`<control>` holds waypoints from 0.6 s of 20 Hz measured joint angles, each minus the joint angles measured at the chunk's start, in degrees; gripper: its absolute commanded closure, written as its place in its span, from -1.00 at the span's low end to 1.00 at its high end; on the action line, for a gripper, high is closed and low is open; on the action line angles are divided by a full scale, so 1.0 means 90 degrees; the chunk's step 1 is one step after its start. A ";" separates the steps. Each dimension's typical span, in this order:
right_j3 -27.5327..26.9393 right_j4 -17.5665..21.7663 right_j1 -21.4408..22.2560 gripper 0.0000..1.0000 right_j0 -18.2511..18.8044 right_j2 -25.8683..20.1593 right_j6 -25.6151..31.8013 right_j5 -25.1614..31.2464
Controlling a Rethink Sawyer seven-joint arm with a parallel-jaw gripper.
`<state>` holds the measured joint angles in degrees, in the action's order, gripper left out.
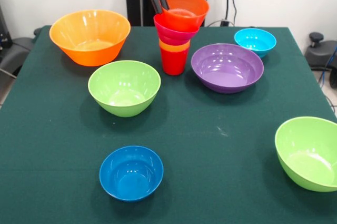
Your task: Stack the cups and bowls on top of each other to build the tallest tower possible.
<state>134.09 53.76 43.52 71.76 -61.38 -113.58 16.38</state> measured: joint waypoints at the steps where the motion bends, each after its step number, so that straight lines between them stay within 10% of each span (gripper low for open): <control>1: 0.0000 -0.0021 -0.0041 1.00 0.0037 -0.0028 0.0000 0.0000; 12: 0.0000 -0.0172 -0.0109 1.00 0.0286 -0.0263 0.0000 0.0025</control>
<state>134.09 52.21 42.54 74.34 -63.75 -113.58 16.61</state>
